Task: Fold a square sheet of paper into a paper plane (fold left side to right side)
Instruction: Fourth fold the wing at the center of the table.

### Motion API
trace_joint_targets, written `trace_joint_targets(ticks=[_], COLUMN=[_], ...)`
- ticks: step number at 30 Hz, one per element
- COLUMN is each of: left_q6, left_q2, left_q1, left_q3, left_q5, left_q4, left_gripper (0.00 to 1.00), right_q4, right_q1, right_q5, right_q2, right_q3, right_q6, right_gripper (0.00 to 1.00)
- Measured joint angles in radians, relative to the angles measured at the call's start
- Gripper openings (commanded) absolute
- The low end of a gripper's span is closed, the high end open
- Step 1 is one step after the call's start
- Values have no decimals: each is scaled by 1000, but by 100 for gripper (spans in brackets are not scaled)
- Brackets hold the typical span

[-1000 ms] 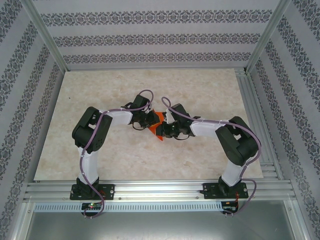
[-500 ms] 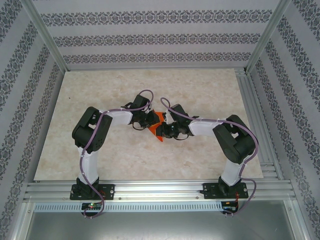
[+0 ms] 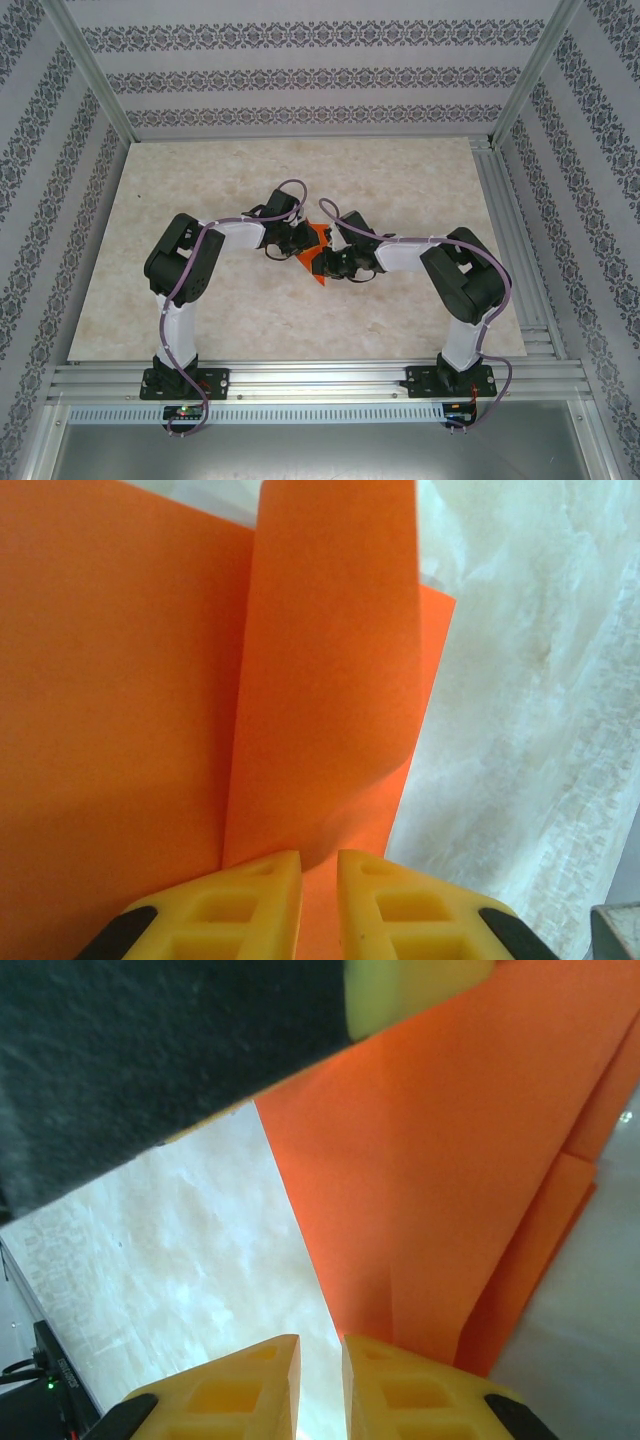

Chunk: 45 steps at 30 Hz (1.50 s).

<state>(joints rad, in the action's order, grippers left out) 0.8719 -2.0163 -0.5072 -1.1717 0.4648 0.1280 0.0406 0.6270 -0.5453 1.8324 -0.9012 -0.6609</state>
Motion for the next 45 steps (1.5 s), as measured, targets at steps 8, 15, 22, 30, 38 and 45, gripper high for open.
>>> trace_joint_targets(ticks=[8,15,22,30,38,45], left_q6=[0,0,0,0,0,0], left_q2=[-7,-9,-13,-17,-18,-18], left_q1=[-5,-5,-6,-6,-6,-6], left_q3=[-9,-11,-15,-23,-24,-24], left_q5=[0,1,1,2,3,5], left_q4=[0,0,1,10,11,11], left_gripper=[21,21,20,20,20,20], right_q4=[-24,-38,-27,-2,59,48], right_q1=[11,15,20,41,38,5], right_q5=[32,47,66,80,62,30], right_q2=[2,1,-13,-82,-148,-219], right_q3=[24,34,39,115,151,143], right_q6=[0,-1,1,-1,-1,-20], right_gripper=[16,16,15,15,16,16])
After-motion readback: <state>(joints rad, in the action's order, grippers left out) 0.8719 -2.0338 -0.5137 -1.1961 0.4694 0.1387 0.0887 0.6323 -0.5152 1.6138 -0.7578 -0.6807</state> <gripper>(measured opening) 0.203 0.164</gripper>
